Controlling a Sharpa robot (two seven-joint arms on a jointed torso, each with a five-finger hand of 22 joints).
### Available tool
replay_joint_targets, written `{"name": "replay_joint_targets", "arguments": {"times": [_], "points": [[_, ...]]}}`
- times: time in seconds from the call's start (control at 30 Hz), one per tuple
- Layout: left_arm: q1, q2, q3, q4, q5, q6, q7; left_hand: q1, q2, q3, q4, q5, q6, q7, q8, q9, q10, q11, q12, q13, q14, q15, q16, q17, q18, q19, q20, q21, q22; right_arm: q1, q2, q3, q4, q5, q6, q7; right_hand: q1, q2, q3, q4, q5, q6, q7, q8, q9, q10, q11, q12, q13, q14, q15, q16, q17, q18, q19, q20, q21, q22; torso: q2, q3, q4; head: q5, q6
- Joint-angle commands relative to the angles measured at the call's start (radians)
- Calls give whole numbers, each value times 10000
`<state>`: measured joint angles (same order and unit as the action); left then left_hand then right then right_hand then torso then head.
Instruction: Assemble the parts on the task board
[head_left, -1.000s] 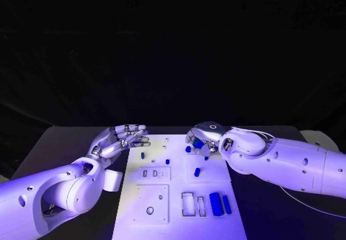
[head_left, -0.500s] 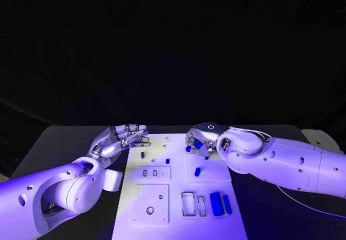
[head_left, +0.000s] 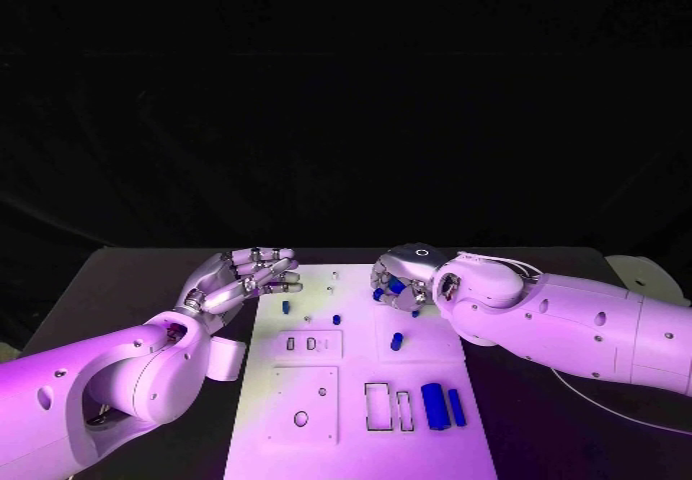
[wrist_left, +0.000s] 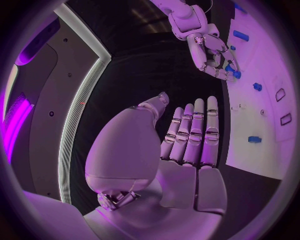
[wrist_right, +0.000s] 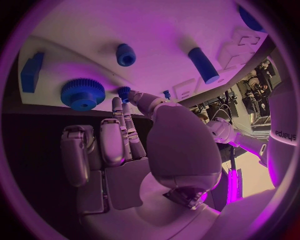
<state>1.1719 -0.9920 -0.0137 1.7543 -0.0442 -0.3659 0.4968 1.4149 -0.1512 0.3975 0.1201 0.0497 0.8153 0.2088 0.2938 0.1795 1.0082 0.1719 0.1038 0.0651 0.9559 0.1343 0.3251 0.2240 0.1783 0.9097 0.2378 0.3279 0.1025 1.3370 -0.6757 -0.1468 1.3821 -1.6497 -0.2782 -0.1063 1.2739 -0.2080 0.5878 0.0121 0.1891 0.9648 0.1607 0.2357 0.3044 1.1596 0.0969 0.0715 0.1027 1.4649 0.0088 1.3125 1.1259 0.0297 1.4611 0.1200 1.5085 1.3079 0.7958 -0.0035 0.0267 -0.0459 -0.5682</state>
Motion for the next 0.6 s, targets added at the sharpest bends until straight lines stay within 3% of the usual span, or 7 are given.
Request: {"name": "replay_joint_targets", "arguments": {"times": [0.03, 0.6], "points": [[22, 2, 9, 42, -50, 204, 31, -55, -76, 60, 16, 25, -12, 211, -69, -12, 20, 74, -35, -15, 29, 9, -66, 10, 46, 61, 18, 5, -13, 3, 52, 3, 5, -30, 92, -86, -87, 18, 0, 66, -30, 19, 31, 52, 16, -49, 37, -55, 14, 298, 80, 42, -10, -27, 370, 10, -10, 1399, 25, -3, -9, -3, -15], [57, -23, 9, 74, -46, 250, -2, -66, -78, 62, 15, 24, -19, 217, -78, -15, 15, 78, -48, -15, 27, 12, -73, 12, 46, 58, 20, -1, -18, 2, 228, 2, -167, -36, 299, -151, -49, 139, 62, 108, -77, 168, -13, 146, 122, 129, -11, 9, 83, 282, 54, 110, 5, -42, 405, 11, 39, 1493, 80, -7, 10, -8, -25]]}}
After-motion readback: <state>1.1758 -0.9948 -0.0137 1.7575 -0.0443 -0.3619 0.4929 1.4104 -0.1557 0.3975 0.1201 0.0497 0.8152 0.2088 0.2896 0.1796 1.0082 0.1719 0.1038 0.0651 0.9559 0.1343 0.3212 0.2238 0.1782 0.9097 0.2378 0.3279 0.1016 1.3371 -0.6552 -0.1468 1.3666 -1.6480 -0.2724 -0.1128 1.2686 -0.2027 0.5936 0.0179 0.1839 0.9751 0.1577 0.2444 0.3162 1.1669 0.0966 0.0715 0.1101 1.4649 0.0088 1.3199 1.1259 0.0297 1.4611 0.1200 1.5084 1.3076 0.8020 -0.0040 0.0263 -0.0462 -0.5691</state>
